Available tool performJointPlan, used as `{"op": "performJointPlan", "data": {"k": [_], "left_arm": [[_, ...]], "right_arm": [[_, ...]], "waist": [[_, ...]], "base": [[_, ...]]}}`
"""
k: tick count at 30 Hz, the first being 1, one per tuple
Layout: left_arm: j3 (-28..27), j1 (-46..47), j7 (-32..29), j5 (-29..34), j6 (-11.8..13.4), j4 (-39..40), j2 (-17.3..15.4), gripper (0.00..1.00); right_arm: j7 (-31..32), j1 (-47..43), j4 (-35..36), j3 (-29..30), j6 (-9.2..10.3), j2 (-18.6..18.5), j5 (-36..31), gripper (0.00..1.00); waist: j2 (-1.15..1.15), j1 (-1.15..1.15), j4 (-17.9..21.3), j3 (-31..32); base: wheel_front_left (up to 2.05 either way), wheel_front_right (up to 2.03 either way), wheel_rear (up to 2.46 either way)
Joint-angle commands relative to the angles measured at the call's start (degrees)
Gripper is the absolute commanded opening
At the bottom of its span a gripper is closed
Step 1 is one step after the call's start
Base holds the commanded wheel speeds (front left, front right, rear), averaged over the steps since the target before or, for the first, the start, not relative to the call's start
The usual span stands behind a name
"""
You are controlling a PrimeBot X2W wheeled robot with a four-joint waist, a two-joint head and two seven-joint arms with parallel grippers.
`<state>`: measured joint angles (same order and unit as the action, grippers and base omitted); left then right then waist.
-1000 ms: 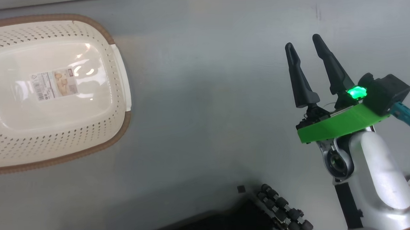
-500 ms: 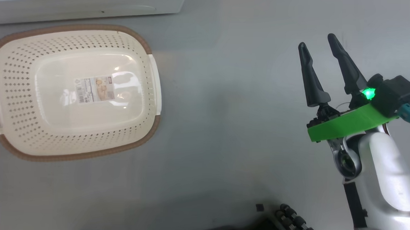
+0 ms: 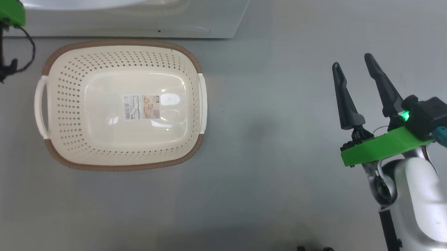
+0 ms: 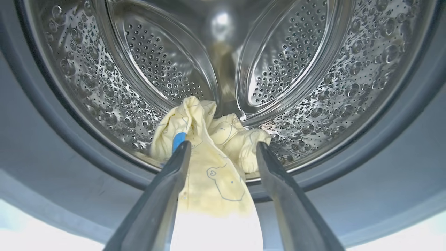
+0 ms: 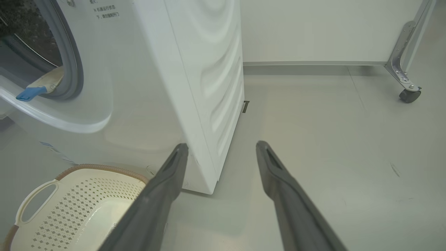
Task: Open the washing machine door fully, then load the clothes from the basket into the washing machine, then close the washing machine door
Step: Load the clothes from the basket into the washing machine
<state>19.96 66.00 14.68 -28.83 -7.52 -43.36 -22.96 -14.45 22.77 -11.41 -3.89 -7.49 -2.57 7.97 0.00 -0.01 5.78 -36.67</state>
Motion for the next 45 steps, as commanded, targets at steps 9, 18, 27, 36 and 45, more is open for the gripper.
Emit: {"op": "performJointPlan", "data": {"k": [9,18,27,36,45], "left_arm": [[-4.95,-12.57,0.31,2.72,2.18,10.44,-0.39,1.00],[-8.75,-25.39,0.31,4.44,4.93,18.22,3.38,1.00],[-11.61,-31.90,0.31,6.35,6.50,22.33,6.22,1.00],[-13.34,-34.42,0.31,8.98,6.20,23.08,7.72,1.00],[-12.96,-31.38,0.31,11.17,5.91,18.67,7.11,1.00]], "right_arm": [[-0.55,-3.49,1.07,0.21,0.00,-0.31,-1.13,1.00],[-0.55,-4.91,0.99,0.51,0.00,-0.31,-0.92,1.00],[-0.55,-5.31,1.01,0.29,0.00,-0.31,-0.50,1.00],[-0.55,-5.08,0.86,0.00,0.00,-0.31,0.05,1.00],[-0.55,-4.65,0.82,-0.78,0.00,-0.31,0.72,1.00]], "waist": [[0.00,0.01,-2.14,3.88],[0.00,0.01,-2.01,6.15],[0.00,0.01,-1.75,6.80],[0.00,0.01,-1.06,6.76],[0.00,0.01,0.06,6.16]], "base": [[0.00,0.00,0.00],[0.00,0.00,0.00],[0.00,0.00,0.00],[0.00,0.00,0.00],[0.00,0.00,0.00]]}}
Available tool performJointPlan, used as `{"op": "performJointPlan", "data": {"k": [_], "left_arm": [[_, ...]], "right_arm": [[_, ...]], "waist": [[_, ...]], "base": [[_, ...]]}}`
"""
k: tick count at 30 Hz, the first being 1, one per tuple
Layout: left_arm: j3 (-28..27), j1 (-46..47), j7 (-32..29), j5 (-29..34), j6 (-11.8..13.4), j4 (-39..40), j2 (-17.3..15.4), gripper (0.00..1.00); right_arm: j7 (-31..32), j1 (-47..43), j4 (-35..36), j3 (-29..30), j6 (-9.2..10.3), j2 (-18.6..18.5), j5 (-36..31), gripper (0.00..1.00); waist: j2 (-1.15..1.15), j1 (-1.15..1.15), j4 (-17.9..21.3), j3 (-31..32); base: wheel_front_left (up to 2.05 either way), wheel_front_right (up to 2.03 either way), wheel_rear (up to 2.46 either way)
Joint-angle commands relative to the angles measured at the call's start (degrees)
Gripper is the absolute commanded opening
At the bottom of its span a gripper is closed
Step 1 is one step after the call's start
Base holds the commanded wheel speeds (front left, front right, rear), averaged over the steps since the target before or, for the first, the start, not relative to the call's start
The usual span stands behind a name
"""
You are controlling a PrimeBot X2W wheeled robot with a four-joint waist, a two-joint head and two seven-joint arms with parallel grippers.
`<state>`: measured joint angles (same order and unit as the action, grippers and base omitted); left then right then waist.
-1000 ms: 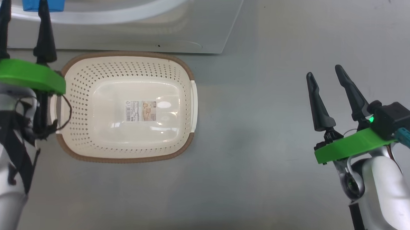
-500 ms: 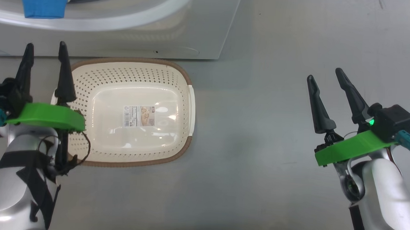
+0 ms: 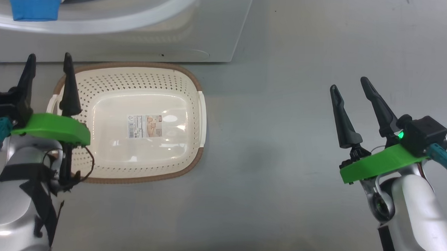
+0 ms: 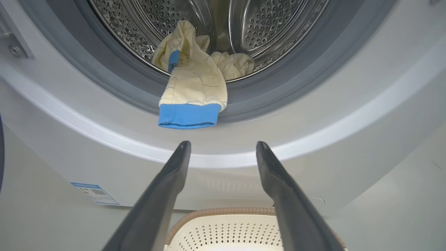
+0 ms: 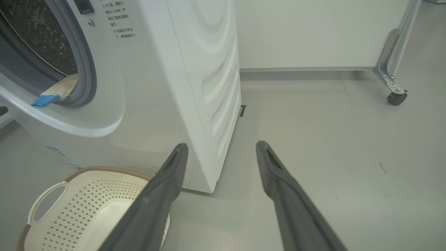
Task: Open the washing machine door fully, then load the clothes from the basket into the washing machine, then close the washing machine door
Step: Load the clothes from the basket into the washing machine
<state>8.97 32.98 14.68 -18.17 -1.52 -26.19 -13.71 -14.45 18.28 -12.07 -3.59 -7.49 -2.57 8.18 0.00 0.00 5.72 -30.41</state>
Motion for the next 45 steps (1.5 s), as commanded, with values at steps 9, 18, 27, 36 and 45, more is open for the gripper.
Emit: {"op": "performJointPlan", "data": {"k": [9,18,27,36,45], "left_arm": [[-1.43,7.95,-2.47,1.47,0.17,-5.14,-4.55,1.00],[-1.14,14.96,-5.20,1.56,-0.54,-12.26,-6.99,1.00],[-0.11,20.77,-6.07,2.93,-0.03,-19.62,-8.94,1.00],[1.56,25.03,-5.46,4.20,0.42,-26.72,-9.63,1.00],[2.81,27.71,-3.35,4.34,0.26,-31.57,-9.15,0.00]], "right_arm": [[-0.55,0.44,1.38,-2.28,0.00,-0.31,1.72,1.00],[-0.55,0.97,0.93,-3.36,0.00,-0.31,3.24,1.00],[-0.55,1.53,0.97,-4.29,0.00,-0.31,4.28,1.00],[-0.55,1.67,0.95,-4.70,0.00,-0.31,5.15,1.00],[-0.55,2.22,1.71,-4.29,0.00,-0.31,5.37,1.00]], "waist": [[0.00,0.00,2.27,-1.32],[0.00,0.00,4.65,-2.49],[0.00,0.00,6.55,-3.47],[0.00,0.00,7.95,-4.08],[0.00,0.00,7.82,-4.84]], "base": [[0.00,0.00,0.00],[0.00,0.00,0.00],[0.00,0.00,0.00],[0.00,0.00,0.00],[0.00,0.00,0.00]]}}
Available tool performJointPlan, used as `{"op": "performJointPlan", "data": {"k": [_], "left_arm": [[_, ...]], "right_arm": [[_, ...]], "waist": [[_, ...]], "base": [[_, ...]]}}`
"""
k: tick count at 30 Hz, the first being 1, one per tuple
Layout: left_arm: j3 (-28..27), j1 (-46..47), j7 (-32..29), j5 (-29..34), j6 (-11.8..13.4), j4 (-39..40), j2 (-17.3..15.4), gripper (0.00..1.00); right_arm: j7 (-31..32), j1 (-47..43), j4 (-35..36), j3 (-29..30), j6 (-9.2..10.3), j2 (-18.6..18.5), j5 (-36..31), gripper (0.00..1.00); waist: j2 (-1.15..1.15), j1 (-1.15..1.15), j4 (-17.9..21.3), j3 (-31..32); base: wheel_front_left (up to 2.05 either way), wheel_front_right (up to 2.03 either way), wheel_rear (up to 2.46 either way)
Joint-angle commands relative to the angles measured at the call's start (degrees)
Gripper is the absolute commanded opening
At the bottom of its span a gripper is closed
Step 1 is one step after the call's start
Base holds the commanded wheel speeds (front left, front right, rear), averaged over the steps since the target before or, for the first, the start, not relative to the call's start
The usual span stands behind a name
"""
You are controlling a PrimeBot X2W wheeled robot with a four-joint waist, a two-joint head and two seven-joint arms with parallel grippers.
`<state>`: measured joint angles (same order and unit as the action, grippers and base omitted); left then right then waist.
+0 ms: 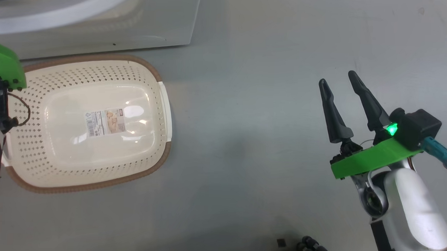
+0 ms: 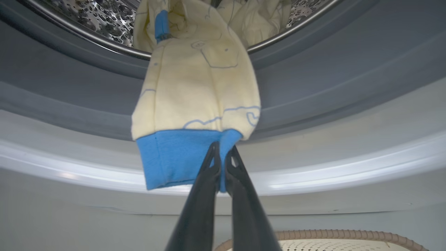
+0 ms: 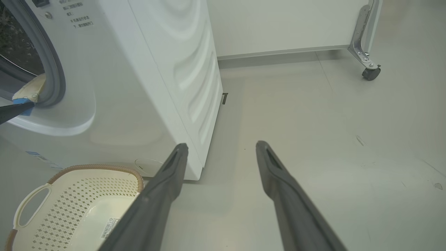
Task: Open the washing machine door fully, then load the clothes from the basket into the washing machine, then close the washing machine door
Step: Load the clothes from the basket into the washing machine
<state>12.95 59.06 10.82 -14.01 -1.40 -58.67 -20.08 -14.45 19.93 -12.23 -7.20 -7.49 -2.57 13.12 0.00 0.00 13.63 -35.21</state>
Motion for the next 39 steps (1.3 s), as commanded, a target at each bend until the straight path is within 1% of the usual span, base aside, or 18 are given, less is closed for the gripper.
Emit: {"op": "performJointPlan", "data": {"k": [1,7,11,14,18,19,24,28,32,35,37,39], "left_arm": [[-1.10,1.86,0.73,0.13,0.10,0.57,-2.69,0.00],[-1.30,2.86,2.29,-0.73,-0.25,-0.72,-2.45,0.00],[-2.31,2.58,3.45,-2.09,-0.58,0.57,-2.05,0.00],[-3.84,1.92,3.97,-3.43,-0.55,3.72,-2.02,0.00],[-4.60,1.15,4.14,-3.58,-0.68,9.13,-2.68,0.00],[-4.60,1.15,4.14,-3.58,-0.68,9.13,-2.68,0.00],[-5.51,2.55,3.97,-4.50,-1.60,14.15,-3.97,0.00],[-5.39,5.69,1.35,-4.78,-2.24,15.99,-5.58,0.00],[-5.07,9.53,-2.57,-5.28,-3.16,16.59,-7.20,0.00],[-4.94,11.79,-8.05,-6.36,-3.77,14.94,-8.26,0.00],[-4.38,12.66,-11.67,-6.41,-4.14,13.91,-9.59,0.00],[-4.47,13.19,-14.10,-7.07,-4.42,13.55,-10.49,0.00]], "right_arm": [[-0.55,0.65,1.96,-0.65,0.00,-0.31,0.39,1.00],[-0.55,0.77,1.93,-0.44,0.00,-0.31,0.06,1.00],[-0.55,0.48,1.56,-0.32,0.00,-0.31,-0.11,1.00],[-0.55,0.26,1.39,-0.23,0.00,-0.31,-0.15,1.00],[-0.55,0.21,1.52,-0.17,0.00,-0.31,-0.13,1.00],[-0.55,0.21,1.52,-0.17,0.00,-0.31,-0.13,1.00],[-0.55,0.45,1.84,-0.55,0.00,-0.31,0.20,1.00],[-0.55,0.75,1.90,-0.93,0.00,-0.31,0.60,1.00],[-0.55,1.40,2.08,-1.21,0.00,-0.31,1.16,1.00],[-0.55,1.87,2.14,-1.62,0.00,-0.31,1.82,1.00],[-0.55,2.09,2.21,-1.72,0.00,-0.31,2.53,1.00],[-0.55,2.18,2.23,-1.68,0.00,-0.31,3.02,1.00]], "waist": [[0.00,0.00,-0.18,-0.08],[0.00,0.00,-0.66,0.19],[0.00,0.00,-0.96,0.96],[0.00,0.00,-1.16,1.54],[0.00,0.00,-1.39,1.64],[0.00,0.00,-1.39,1.64],[0.00,0.00,-1.29,0.45],[0.00,0.00,-0.77,-0.98],[0.00,0.00,0.10,-2.65],[0.00,0.00,0.93,-3.73],[0.00,0.00,1.58,-4.39],[0.00,0.00,2.06,-4.91]], "base": [[0.00,0.00,0.00],[0.00,0.00,0.00],[0.00,0.00,0.00],[0.00,0.00,0.00],[0.00,0.00,0.00],[0.00,0.00,0.00],[0.00,0.00,0.00],[0.00,0.00,0.00],[0.00,0.00,0.00],[0.00,0.00,0.00],[0.00,0.00,0.00],[0.00,0.00,0.00]]}}
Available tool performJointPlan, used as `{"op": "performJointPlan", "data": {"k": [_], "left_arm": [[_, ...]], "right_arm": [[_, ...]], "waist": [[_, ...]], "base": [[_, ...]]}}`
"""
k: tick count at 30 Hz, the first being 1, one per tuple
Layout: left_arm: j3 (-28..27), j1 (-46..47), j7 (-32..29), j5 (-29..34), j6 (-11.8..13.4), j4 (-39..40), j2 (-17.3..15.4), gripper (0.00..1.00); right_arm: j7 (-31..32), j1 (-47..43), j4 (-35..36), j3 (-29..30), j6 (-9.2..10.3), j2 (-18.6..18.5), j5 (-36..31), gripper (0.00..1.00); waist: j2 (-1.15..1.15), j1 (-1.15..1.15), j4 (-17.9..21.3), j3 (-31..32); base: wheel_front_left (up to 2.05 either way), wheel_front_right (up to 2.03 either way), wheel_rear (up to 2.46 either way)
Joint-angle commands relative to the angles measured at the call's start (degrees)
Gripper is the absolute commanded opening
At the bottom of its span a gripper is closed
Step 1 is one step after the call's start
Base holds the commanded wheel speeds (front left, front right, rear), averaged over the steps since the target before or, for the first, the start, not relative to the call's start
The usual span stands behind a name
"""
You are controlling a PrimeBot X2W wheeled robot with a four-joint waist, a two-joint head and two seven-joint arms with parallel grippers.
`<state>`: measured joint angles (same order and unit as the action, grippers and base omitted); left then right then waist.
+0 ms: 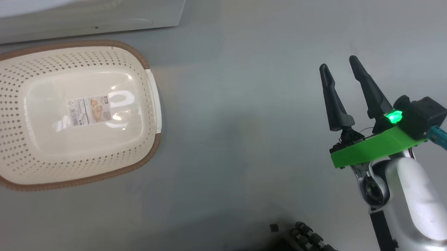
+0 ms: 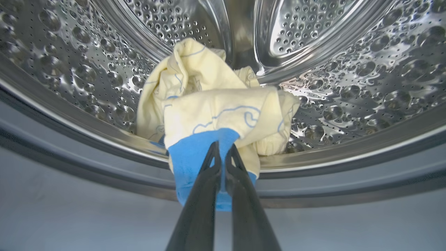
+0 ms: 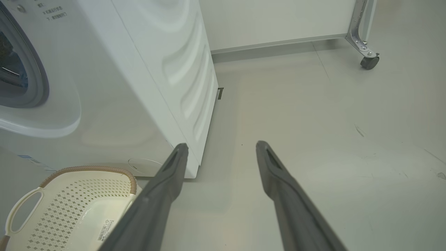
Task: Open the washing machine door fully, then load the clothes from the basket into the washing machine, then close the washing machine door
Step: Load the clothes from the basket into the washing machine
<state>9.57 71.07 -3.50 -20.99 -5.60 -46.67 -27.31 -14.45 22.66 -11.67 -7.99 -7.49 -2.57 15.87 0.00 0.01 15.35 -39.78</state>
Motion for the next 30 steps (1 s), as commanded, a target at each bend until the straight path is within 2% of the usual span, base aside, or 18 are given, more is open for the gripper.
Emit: {"op": "performJointPlan", "data": {"k": [1,5,16,23,30], "left_arm": [[-1.12,1.28,-0.65,-0.31,-0.31,1.53,-3.77,0.00],[-1.03,1.11,-3.49,-1.05,-0.53,1.78,-4.90,0.00],[1.08,1.69,-16.61,-2.44,-0.93,3.56,-6.58,0.00],[3.28,1.86,-24.49,-3.47,-1.15,5.83,-6.00,0.00],[4.23,3.04,-25.59,-2.49,0.07,6.40,-6.38,0.00]], "right_arm": [[-0.55,-0.54,1.67,-0.89,0.00,-0.31,0.48,1.00],[-0.55,-0.51,1.57,-0.91,0.00,-0.31,1.03,1.00],[-0.55,0.27,1.55,-1.25,0.00,-0.31,1.50,1.00],[-0.55,0.39,1.64,-1.40,0.00,-0.31,1.42,1.00],[-0.55,0.71,1.87,-1.85,0.00,-0.31,1.49,1.00]], "waist": [[0.00,-0.01,0.51,-0.51],[0.00,-0.01,0.80,-0.84],[0.00,-0.01,0.66,-1.03],[0.00,-0.01,0.59,-1.41],[0.00,-0.01,1.09,-2.16]], "base": [[0.00,0.00,0.00],[0.00,0.00,0.00],[0.00,0.00,0.00],[0.00,0.00,0.00],[0.00,0.00,0.00]]}}
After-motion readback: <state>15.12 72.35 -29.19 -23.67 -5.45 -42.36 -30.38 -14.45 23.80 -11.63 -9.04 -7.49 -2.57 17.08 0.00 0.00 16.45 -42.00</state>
